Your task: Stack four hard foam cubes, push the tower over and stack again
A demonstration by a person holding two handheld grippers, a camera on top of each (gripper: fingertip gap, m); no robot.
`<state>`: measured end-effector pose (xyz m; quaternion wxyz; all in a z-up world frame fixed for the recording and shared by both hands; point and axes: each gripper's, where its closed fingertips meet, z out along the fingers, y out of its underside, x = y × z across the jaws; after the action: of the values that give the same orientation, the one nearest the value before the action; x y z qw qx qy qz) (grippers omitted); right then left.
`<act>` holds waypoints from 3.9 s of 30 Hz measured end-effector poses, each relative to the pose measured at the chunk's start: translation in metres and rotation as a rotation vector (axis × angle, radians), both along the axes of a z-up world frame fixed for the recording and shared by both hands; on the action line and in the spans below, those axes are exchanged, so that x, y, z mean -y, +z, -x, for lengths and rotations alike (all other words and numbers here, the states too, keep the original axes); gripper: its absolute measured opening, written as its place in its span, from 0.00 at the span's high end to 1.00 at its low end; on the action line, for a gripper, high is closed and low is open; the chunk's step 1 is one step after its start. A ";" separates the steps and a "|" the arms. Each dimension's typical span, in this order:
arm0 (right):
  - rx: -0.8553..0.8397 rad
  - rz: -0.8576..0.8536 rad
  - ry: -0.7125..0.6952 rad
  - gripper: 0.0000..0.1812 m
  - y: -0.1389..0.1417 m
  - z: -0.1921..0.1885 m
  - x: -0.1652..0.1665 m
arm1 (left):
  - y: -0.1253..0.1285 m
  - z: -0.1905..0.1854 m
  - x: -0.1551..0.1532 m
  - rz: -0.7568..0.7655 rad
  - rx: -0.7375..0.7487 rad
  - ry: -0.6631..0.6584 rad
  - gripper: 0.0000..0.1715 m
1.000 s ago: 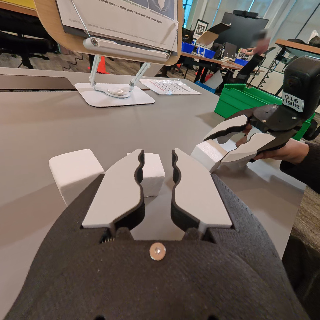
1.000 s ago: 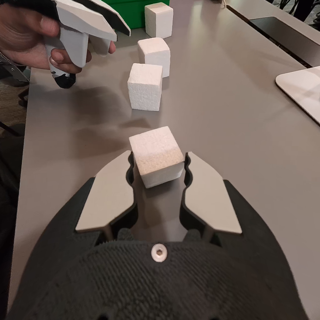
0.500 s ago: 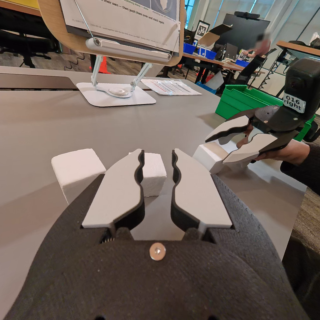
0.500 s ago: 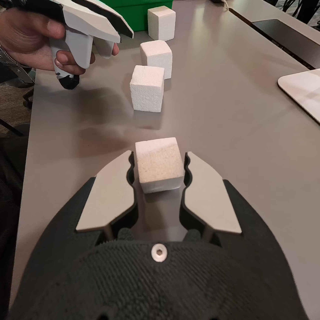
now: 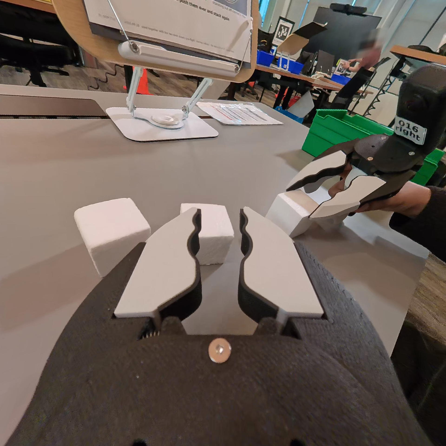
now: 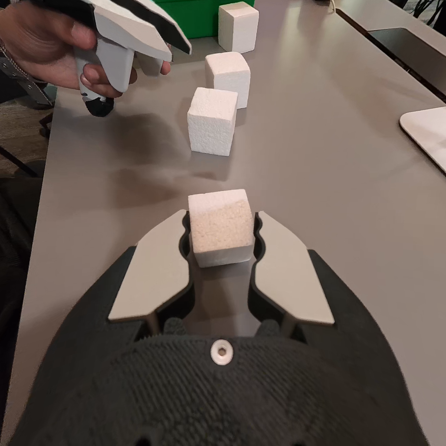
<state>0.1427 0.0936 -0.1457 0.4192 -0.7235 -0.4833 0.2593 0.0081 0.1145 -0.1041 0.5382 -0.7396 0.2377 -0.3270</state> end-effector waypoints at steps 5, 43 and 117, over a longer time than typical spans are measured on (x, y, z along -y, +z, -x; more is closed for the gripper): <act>-0.006 0.012 0.056 0.72 0.001 0.006 -0.001 | 0.002 0.016 0.002 -0.002 0.006 0.040 0.82; 0.325 0.129 -0.103 0.60 0.006 0.098 -0.029 | -0.006 0.069 0.030 0.046 0.025 0.155 0.82; 0.430 0.123 0.388 0.71 0.033 -0.020 0.007 | -0.009 0.047 0.033 0.037 -0.023 0.089 0.81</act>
<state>0.1628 0.0862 -0.1132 0.2050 -0.6801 -0.6736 0.2041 -0.0392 0.0819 -0.1127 0.5355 -0.7631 0.2047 -0.2985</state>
